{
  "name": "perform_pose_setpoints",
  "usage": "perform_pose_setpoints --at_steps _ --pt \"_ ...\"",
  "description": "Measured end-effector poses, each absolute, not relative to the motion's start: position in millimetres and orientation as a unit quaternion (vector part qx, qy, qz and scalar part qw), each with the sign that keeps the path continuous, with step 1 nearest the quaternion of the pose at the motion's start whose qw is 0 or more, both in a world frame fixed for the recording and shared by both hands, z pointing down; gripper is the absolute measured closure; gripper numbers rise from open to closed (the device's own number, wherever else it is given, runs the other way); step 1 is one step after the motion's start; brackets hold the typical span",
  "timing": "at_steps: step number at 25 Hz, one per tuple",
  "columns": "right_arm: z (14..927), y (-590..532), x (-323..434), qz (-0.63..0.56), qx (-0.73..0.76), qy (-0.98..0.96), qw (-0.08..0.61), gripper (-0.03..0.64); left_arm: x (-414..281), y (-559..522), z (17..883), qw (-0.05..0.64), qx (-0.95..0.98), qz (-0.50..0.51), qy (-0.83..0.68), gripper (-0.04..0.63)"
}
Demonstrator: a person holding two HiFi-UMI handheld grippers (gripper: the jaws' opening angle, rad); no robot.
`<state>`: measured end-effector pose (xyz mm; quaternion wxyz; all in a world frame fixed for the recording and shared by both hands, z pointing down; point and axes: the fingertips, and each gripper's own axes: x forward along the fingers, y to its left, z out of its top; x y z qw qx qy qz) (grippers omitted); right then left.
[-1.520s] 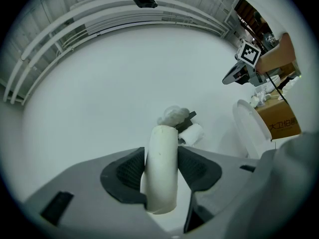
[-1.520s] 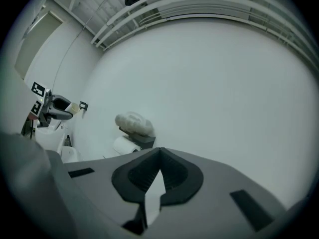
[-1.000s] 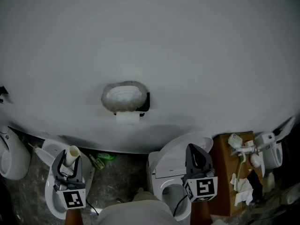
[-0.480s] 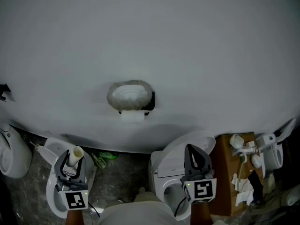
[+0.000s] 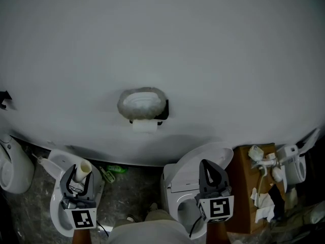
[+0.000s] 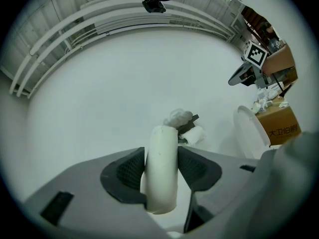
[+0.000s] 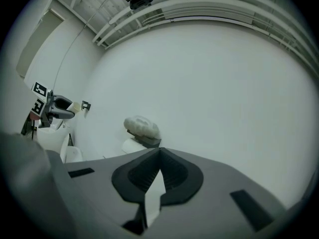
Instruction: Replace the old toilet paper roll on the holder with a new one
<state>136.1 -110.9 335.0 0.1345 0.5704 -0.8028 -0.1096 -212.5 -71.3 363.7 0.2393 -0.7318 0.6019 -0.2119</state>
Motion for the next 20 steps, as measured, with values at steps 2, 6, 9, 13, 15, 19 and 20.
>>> perform_pose_setpoints --at_steps 2,6,9,13,15,19,20 --pt "337 -109 137 -0.109 0.571 -0.802 0.137 0.618 -212 -70 363 0.242 -0.732 -0.209 0.602 0.39" --pt "340 -109 135 -0.109 0.576 -0.799 0.136 0.618 -213 -69 365 0.237 -0.73 -0.208 0.606 0.39" --pt "340 -107 133 -0.11 0.578 -0.799 0.128 0.618 -214 -67 367 0.24 -0.728 -0.209 0.607 0.391" --pt "341 -106 133 -0.109 0.576 -0.799 0.132 0.618 -212 -64 370 0.237 -0.728 -0.209 0.608 0.39" --pt "340 -107 132 -0.106 0.576 -0.8 0.128 0.618 -213 -64 369 0.238 -0.727 -0.209 0.609 0.39" --pt "345 -108 129 -0.111 0.57 -0.803 0.133 0.618 -214 -65 371 0.232 -0.726 -0.21 0.612 0.391" --pt "346 -109 128 -0.11 0.569 -0.804 0.137 0.618 -213 -66 371 0.231 -0.726 -0.21 0.612 0.39"
